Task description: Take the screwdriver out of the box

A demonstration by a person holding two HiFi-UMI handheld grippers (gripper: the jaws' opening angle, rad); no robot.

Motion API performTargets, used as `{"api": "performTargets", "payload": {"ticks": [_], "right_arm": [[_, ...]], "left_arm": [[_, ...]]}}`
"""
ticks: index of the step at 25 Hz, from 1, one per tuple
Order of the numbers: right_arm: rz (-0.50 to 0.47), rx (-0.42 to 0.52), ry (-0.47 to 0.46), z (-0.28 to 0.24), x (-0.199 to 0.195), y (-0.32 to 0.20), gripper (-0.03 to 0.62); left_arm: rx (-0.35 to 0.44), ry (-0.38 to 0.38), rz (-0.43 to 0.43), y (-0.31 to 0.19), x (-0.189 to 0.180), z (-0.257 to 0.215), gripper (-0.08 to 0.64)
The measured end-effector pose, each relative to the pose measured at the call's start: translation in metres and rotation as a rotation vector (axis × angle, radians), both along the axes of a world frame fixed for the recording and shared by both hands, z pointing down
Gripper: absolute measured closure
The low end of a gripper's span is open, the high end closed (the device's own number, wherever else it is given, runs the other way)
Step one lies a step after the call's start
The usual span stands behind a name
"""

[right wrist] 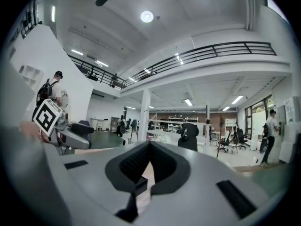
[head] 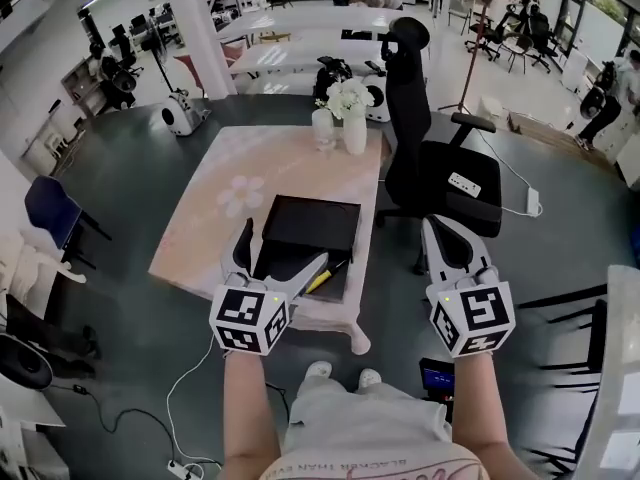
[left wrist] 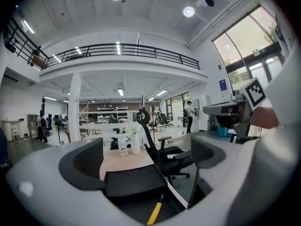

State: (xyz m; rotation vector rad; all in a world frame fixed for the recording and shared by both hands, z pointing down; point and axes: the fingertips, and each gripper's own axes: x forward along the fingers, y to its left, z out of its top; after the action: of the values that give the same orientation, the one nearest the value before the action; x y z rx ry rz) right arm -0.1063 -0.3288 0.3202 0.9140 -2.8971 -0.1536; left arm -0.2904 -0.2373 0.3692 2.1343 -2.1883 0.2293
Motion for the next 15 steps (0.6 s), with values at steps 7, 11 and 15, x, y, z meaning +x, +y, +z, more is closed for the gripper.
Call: {"api": "performTargets", "payload": {"ticks": [7,11,15], "right_arm": [[0.126,-0.070,0.018,0.023,0.007,-0.011,0.586],[0.166,-0.101,0.044,0.040,0.005,-0.011,0.586],[0.194,-0.125,0.062,0.054,0.004,-0.011,0.586]], "left_arm": [[-0.229,0.119,0.131,-0.020,-0.004,0.080,-0.021],[-0.362,0.202,0.213,-0.025,0.002,0.120,-0.020],[-0.491,0.231,0.272,-0.025,0.010,0.157,-0.015]]}}
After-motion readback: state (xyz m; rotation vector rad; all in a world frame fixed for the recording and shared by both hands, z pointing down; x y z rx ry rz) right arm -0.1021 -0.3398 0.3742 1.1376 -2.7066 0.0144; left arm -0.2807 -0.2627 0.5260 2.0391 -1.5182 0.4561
